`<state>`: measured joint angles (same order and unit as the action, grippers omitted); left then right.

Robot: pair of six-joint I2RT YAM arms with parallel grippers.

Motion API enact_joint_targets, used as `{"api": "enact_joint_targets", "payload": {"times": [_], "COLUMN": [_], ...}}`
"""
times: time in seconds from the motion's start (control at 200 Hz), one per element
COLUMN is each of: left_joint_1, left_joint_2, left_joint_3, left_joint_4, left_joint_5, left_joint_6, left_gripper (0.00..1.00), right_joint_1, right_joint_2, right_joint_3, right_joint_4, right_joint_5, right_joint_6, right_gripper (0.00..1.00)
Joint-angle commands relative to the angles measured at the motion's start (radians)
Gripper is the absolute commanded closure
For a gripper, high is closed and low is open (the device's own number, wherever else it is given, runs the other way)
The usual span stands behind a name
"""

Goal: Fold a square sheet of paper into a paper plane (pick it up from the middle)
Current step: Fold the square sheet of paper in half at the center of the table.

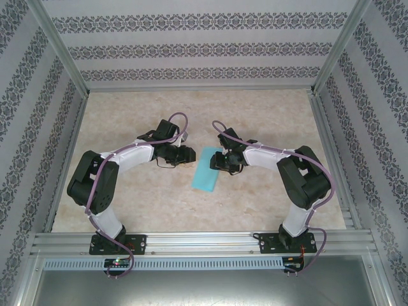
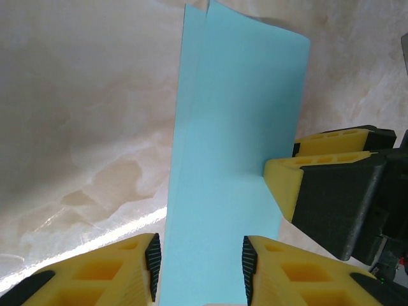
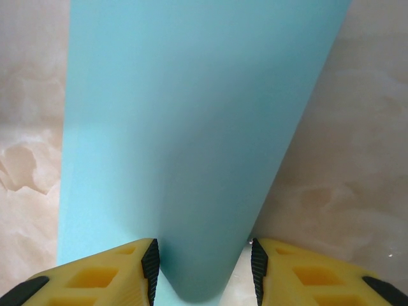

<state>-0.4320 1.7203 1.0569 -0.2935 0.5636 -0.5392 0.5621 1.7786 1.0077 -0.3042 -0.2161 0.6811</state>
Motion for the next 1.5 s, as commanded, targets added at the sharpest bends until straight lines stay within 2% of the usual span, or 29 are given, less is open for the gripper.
{"api": "enact_joint_targets", "payload": {"times": [0.0, 0.989, 1.494], "left_joint_1": [0.001, 0.003, 0.003], "left_joint_2": [-0.033, -0.056, -0.051], "left_joint_3": [-0.004, -0.045, -0.048], "left_joint_4": [-0.035, 0.017, 0.02], "left_joint_5": [-0.014, 0.034, 0.041], "left_joint_6": [0.028, -0.028, -0.028], "left_gripper": [0.58, 0.54, 0.53], "right_joint_1": [0.019, 0.033, 0.038], "right_joint_2": [0.024, 0.042, 0.044], "right_joint_3": [0.034, 0.037, 0.036], "right_joint_4": [-0.021, -0.03, -0.051], "right_joint_5": [0.025, 0.052, 0.055], "right_joint_6": [-0.005, 0.032, -0.009], "right_gripper": [0.55, 0.55, 0.56]}}
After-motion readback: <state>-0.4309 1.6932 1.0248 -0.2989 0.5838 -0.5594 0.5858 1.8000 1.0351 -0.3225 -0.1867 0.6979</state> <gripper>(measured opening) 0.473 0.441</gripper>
